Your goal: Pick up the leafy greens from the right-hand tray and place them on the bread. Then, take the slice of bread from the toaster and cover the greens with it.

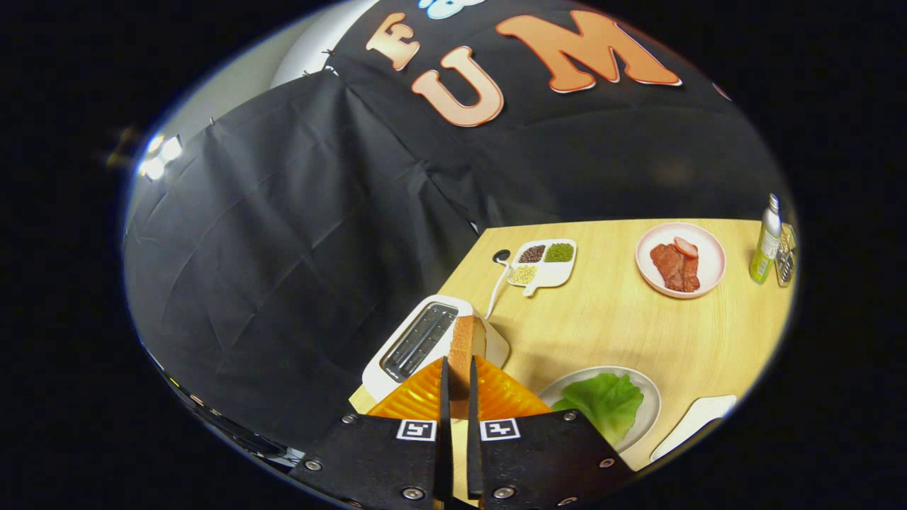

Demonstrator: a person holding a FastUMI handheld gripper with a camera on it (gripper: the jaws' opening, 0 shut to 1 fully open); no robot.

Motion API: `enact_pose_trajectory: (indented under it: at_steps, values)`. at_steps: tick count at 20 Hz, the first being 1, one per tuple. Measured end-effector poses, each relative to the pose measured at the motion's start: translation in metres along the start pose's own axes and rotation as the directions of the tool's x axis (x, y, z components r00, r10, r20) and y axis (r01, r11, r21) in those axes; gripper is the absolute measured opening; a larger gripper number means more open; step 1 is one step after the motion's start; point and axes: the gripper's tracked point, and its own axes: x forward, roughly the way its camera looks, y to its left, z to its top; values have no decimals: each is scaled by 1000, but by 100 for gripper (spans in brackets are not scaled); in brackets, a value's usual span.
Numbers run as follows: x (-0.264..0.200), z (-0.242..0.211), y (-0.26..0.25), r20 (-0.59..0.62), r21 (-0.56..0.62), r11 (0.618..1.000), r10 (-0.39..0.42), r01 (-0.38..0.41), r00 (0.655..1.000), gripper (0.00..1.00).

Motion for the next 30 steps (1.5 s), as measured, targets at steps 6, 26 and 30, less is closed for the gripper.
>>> enact_pose_trajectory:
  at_steps: [6,26,30]
  values:
    - [-1,-25,-36,-34,45,999,-19,21,999,8]
    - [1,-104,-141,-95,128,980,-142,153,985,8]
    - [0,-106,-155,-83,147,974,-164,175,983,8]
